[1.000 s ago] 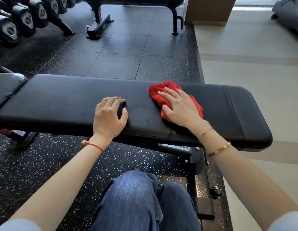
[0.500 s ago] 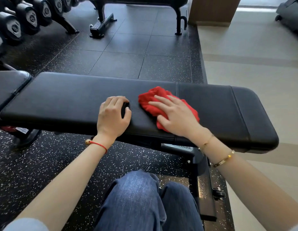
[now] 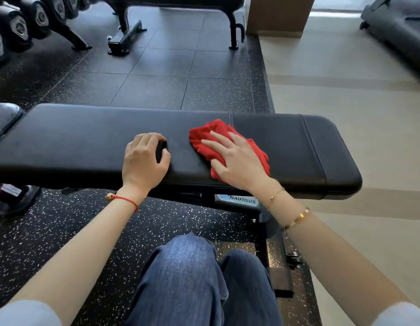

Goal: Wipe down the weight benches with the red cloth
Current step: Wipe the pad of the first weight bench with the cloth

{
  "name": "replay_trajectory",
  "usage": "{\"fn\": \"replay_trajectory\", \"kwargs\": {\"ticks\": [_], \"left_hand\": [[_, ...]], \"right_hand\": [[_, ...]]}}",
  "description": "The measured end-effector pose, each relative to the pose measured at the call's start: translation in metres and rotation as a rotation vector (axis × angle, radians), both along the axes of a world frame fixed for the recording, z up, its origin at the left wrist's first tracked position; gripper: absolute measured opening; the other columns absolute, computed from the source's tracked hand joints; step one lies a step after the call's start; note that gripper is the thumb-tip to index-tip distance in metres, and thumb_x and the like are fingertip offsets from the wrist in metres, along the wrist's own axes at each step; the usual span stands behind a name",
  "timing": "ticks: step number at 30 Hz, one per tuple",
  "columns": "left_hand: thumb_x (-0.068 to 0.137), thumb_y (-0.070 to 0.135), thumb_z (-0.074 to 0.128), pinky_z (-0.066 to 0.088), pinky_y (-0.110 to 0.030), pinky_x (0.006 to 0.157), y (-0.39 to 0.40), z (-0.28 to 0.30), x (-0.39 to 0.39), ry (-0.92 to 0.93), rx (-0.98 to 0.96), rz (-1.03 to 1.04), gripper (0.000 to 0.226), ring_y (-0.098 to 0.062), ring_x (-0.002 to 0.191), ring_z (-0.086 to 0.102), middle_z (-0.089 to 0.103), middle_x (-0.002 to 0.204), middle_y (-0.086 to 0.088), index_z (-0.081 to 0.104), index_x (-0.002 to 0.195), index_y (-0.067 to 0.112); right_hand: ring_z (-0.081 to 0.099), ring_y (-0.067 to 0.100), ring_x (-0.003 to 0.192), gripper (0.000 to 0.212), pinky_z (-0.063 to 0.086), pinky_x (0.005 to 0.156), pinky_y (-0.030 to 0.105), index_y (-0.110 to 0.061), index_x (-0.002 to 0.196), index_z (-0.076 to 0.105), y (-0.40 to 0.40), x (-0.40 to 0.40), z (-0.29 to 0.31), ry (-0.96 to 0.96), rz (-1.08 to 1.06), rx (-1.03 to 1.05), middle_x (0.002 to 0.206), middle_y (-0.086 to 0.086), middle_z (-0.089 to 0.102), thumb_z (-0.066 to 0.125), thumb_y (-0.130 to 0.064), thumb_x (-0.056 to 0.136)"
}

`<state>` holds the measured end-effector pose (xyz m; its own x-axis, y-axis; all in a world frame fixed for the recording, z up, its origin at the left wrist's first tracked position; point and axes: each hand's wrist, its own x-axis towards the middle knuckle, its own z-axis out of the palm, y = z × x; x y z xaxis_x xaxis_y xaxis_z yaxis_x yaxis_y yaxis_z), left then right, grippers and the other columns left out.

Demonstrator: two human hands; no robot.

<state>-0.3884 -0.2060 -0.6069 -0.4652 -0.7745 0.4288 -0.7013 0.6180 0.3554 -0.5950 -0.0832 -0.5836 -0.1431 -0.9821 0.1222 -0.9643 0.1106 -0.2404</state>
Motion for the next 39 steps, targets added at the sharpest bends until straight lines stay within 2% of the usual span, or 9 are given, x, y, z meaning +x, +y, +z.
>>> {"fn": "replay_trajectory", "kwargs": {"ticks": [5, 7, 11, 15, 20, 25, 30, 34, 39], "left_hand": [[0.09, 0.024, 0.056, 0.041, -0.044, 0.099, 0.001, -0.001, 0.0, -0.035, -0.006, -0.026, 0.03, -0.028, 0.119, 0.054, 0.065, 0.122, -0.005, 0.064, 0.115, 0.012], [0.091, 0.024, 0.059, 0.041, -0.043, 0.103, 0.004, -0.002, -0.002, -0.041, 0.008, -0.027, 0.031, -0.027, 0.122, 0.052, 0.064, 0.125, -0.004, 0.064, 0.119, 0.013], [0.089, 0.031, 0.053, 0.041, -0.044, 0.107, 0.023, 0.001, -0.02, -0.054, -0.01, -0.121, 0.039, -0.025, 0.124, 0.054, 0.064, 0.128, -0.002, 0.065, 0.123, 0.015], [0.09, 0.031, 0.053, 0.039, -0.043, 0.108, 0.038, 0.005, -0.054, -0.055, -0.019, -0.18, 0.04, -0.026, 0.125, 0.054, 0.063, 0.13, -0.002, 0.064, 0.126, 0.015], [0.092, 0.021, 0.055, 0.04, -0.043, 0.107, 0.046, -0.001, -0.071, -0.07, -0.012, -0.175, 0.035, -0.026, 0.125, 0.054, 0.063, 0.131, -0.002, 0.064, 0.125, 0.014], [0.091, 0.023, 0.054, 0.038, -0.043, 0.108, 0.044, -0.004, -0.07, -0.082, -0.021, -0.17, 0.034, -0.025, 0.125, 0.054, 0.064, 0.13, -0.002, 0.065, 0.123, 0.015], [0.09, 0.022, 0.055, 0.038, -0.043, 0.107, 0.046, -0.005, -0.072, -0.088, -0.037, -0.155, 0.034, -0.025, 0.124, 0.054, 0.064, 0.129, -0.002, 0.065, 0.122, 0.015], [0.089, 0.026, 0.049, 0.039, -0.042, 0.106, 0.046, -0.006, -0.072, -0.087, -0.05, -0.144, 0.037, -0.024, 0.123, 0.054, 0.064, 0.127, 0.0, 0.065, 0.122, 0.016], [0.088, 0.028, 0.048, 0.039, -0.042, 0.105, 0.046, -0.007, -0.072, -0.063, -0.053, -0.139, 0.038, -0.022, 0.121, 0.055, 0.064, 0.127, 0.001, 0.065, 0.121, 0.018]], "right_hand": [[0.03, 0.022, 0.144, 0.052, 0.018, 0.121, 0.041, -0.038, 0.144, 0.044, 0.048, -0.03, -0.004, -0.027, -0.126, -0.087, 0.156, -0.01, 0.036, 0.048, -0.035, 0.092], [0.031, 0.023, 0.144, 0.052, 0.017, 0.121, 0.041, -0.037, 0.144, 0.043, 0.045, -0.049, -0.004, -0.029, -0.23, -0.075, 0.156, -0.008, 0.036, 0.049, -0.035, 0.093], [0.028, 0.028, 0.144, 0.052, 0.013, 0.122, 0.043, -0.037, 0.146, 0.04, 0.011, -0.07, 0.005, -0.035, -0.413, -0.004, 0.159, -0.006, 0.032, 0.044, -0.039, 0.095], [0.029, 0.031, 0.142, 0.051, 0.013, 0.121, 0.042, -0.038, 0.145, 0.042, -0.01, -0.042, 0.006, -0.034, -0.315, 0.019, 0.159, -0.007, 0.031, 0.046, -0.038, 0.094], [0.03, 0.025, 0.143, 0.052, 0.018, 0.121, 0.041, -0.038, 0.142, 0.047, 0.041, -0.024, 0.002, -0.052, -0.184, -0.044, 0.156, -0.011, 0.037, 0.046, -0.037, 0.09], [0.036, 0.024, 0.141, 0.051, 0.02, 0.121, 0.04, -0.035, 0.141, 0.05, 0.087, -0.076, -0.003, 0.0, -0.333, -0.075, 0.154, -0.008, 0.04, 0.048, -0.035, 0.09], [0.037, 0.03, 0.138, 0.05, 0.02, 0.12, 0.042, -0.034, 0.142, 0.048, 0.055, -0.115, 0.007, 0.005, -0.553, -0.03, 0.156, -0.005, 0.038, 0.048, -0.033, 0.092], [0.034, 0.03, 0.139, 0.05, 0.016, 0.121, 0.041, -0.035, 0.143, 0.047, 0.026, -0.081, 0.005, -0.022, -0.421, -0.008, 0.157, -0.006, 0.036, 0.048, -0.037, 0.092], [0.035, 0.023, 0.139, 0.051, 0.019, 0.121, 0.038, -0.037, 0.139, 0.05, 0.063, -0.054, 0.002, -0.044, -0.254, -0.05, 0.153, -0.01, 0.04, 0.048, -0.038, 0.088]]}}
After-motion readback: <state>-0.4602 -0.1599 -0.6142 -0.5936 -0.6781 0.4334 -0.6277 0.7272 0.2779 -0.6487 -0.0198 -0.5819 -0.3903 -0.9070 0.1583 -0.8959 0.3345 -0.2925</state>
